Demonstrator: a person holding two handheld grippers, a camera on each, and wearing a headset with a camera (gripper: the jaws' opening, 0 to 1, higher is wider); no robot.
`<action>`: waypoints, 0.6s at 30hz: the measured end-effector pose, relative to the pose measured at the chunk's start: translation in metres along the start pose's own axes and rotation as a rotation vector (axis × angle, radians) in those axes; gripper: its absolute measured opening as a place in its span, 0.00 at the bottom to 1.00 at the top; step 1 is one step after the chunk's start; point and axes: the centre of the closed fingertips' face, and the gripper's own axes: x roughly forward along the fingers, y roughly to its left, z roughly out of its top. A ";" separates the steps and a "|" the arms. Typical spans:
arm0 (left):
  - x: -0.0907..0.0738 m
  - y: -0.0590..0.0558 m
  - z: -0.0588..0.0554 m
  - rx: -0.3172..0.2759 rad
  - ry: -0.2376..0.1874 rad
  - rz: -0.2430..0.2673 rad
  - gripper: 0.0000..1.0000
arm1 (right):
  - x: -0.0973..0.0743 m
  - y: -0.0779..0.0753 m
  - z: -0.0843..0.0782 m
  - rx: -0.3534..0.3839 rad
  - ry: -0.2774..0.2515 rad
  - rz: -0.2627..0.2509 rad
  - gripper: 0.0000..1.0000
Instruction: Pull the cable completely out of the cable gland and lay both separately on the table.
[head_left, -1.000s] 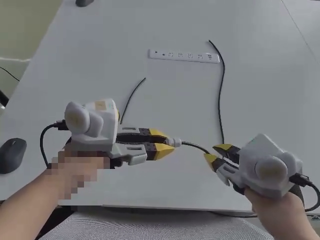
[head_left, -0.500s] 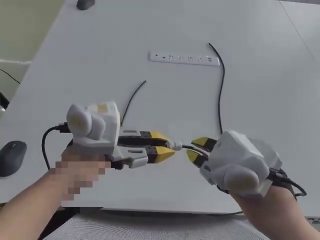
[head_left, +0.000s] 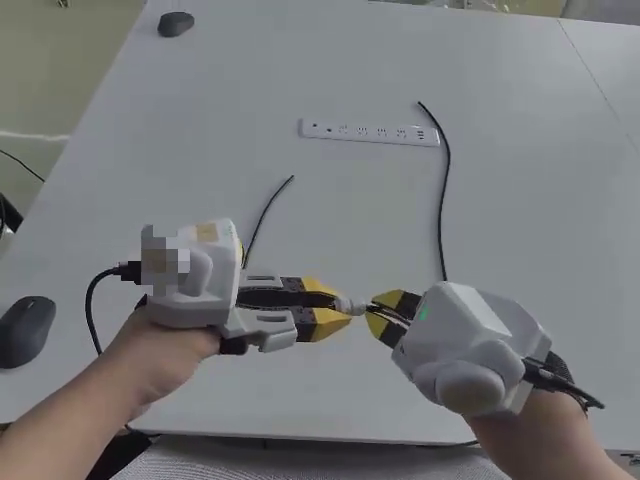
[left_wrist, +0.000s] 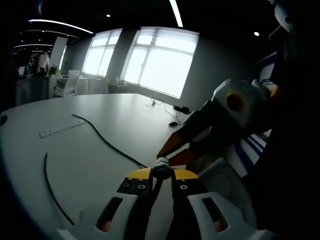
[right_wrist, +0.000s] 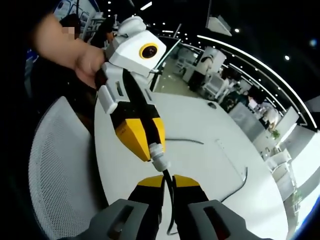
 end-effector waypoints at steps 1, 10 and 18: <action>0.000 0.000 0.000 0.001 0.000 0.000 0.14 | 0.000 0.000 0.000 0.006 -0.002 -0.003 0.01; 0.003 -0.001 0.000 0.023 0.015 -0.001 0.14 | 0.000 -0.001 -0.005 0.092 -0.016 -0.017 0.00; 0.003 0.001 0.000 0.017 0.012 0.004 0.14 | 0.000 -0.004 -0.011 0.121 -0.007 -0.024 0.00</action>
